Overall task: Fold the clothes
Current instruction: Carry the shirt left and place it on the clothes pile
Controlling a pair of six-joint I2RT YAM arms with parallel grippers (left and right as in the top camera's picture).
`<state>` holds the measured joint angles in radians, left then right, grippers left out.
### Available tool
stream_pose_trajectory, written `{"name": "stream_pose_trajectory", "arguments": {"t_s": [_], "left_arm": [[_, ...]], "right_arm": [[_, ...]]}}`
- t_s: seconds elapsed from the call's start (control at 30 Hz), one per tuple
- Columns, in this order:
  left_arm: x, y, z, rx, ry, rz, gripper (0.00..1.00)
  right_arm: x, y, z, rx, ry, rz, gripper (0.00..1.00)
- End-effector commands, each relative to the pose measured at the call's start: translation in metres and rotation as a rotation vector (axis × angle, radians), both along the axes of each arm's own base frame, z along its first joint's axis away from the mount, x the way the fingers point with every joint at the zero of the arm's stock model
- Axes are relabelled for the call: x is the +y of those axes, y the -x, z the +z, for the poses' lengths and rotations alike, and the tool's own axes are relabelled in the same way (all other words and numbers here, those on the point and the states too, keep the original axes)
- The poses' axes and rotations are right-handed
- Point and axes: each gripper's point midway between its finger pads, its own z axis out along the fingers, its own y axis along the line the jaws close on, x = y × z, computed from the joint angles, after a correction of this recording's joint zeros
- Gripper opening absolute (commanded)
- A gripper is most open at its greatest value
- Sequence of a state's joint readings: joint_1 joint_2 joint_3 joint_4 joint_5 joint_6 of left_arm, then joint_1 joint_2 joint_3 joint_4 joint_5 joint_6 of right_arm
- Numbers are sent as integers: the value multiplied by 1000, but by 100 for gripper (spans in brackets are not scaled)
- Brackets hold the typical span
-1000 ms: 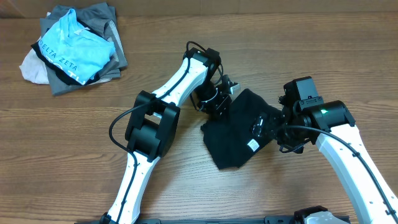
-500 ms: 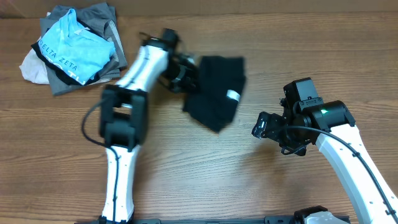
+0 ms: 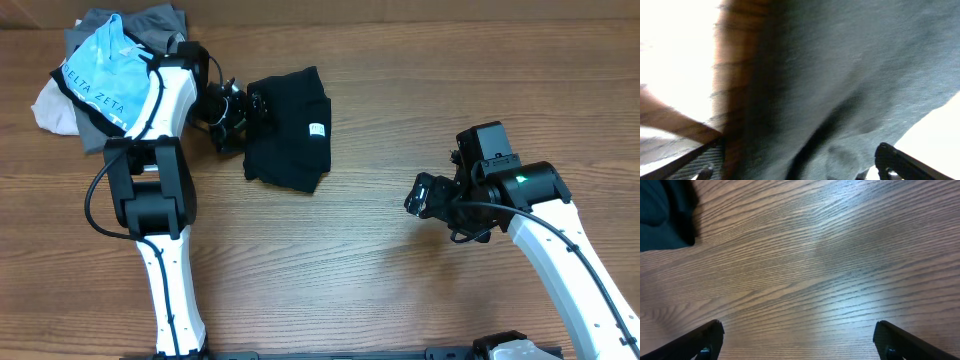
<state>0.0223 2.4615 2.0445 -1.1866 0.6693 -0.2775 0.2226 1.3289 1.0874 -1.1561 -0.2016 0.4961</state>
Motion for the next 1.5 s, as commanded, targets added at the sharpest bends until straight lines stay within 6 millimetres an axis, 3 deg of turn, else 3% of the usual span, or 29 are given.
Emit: {"name": "stream_pose_trajectory", "arguments": {"t_s": [0.0,0.3,0.47,0.53,0.67,0.73,0.8,0.87,0.97,1.07,1.2,1.47], "left_arm": [[7,-4,-22,-43,-69,-54,100],[7,-25,-27,-176,-106,-110,100],[-8,-18,-38,-153,-88,-148,99],[-19,-12,-46,-146,-71,-193,95],[-37,-2,-63,-114,-67,-234,52],[-41,-1,-64,-114,-68,-245,34],[-44,0,-64,-114,-67,-251,24],[-45,-2,-63,-122,-66,-251,4],[-44,-5,-62,-133,-66,-249,4],[-44,-12,-51,-152,-68,-248,4],[-43,-33,-20,-232,-83,-251,4],[-8,-83,39,-430,-320,-244,4]], "right_arm": [[-2,-3,6,-27,5,0,100],[-2,-2,6,-22,6,0,100],[-2,-2,6,-24,6,0,100],[-2,-2,6,-26,5,0,100],[-2,-2,6,-25,6,0,100],[-2,-2,6,-25,6,0,100],[-2,-2,6,-25,5,0,100],[-2,-2,6,-25,5,0,100],[-2,-2,6,-24,6,0,100],[-2,-2,6,-23,6,0,100],[-2,-2,6,-23,6,0,100],[-3,2,5,-7,10,0,100]]}}
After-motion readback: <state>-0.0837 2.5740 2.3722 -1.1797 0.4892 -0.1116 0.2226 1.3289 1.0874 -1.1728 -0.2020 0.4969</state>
